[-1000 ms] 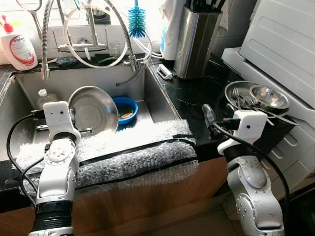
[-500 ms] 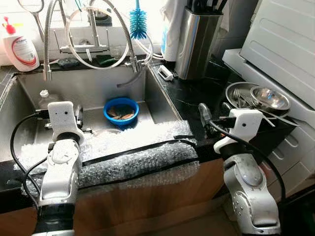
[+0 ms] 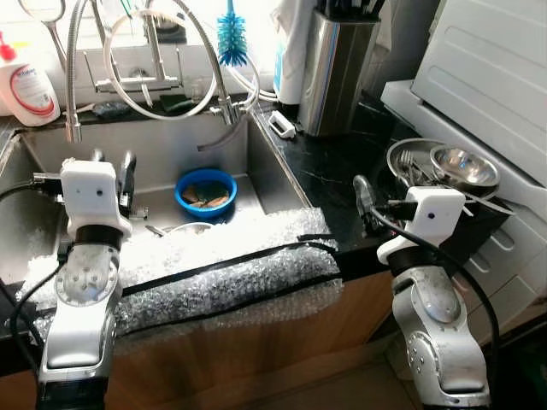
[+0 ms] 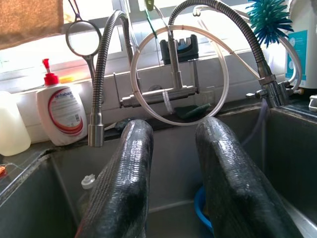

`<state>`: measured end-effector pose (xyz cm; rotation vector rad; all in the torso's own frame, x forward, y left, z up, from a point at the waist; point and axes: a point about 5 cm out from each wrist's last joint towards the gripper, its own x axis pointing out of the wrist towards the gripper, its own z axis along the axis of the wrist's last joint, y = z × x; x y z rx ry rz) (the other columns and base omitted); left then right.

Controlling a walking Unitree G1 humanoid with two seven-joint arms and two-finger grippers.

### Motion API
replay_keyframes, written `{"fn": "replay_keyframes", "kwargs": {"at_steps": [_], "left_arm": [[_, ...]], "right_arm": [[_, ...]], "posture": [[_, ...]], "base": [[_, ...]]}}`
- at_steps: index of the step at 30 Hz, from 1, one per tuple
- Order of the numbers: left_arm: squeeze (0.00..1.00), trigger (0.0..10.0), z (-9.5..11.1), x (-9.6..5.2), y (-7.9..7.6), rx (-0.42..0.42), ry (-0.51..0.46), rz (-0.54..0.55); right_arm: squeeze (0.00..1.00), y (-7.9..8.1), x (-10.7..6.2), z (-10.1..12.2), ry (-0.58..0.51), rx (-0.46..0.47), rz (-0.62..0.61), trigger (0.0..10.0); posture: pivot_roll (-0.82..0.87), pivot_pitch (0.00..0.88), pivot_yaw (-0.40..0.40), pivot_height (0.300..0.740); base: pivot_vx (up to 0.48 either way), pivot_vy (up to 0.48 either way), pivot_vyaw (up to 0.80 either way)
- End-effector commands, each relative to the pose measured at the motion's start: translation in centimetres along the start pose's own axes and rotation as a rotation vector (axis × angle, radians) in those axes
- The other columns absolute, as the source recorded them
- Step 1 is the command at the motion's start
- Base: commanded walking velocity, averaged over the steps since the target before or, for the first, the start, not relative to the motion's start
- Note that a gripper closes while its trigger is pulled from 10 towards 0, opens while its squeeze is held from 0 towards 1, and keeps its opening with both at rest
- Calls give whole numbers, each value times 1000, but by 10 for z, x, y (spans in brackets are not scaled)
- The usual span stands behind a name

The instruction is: Kitchen organization

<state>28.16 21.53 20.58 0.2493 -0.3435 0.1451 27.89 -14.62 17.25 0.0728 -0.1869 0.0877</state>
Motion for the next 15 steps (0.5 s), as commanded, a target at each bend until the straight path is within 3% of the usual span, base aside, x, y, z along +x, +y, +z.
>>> {"fn": "replay_keyframes", "kwargs": {"at_steps": [1,5,15], "left_arm": [[0,10000,6,-1,-6,2,-28,-34],[0,10000,-3,-9,-10,34,7,-90],[0,10000,-1,-10,-9,34,0,-92]], "right_arm": [[0,-1,-1,3,-17,-1,-11,10000],[0,-6,-3,5,-32,-24,-31,10000],[0,-12,-4,5,-36,-28,-49,10000]], "posture": [[-87,15,-51,740],[-90,7,-37,740],[-81,0,-38,740]], "base": [[0,0,0],[0,0,0],[0,0,0]]}}
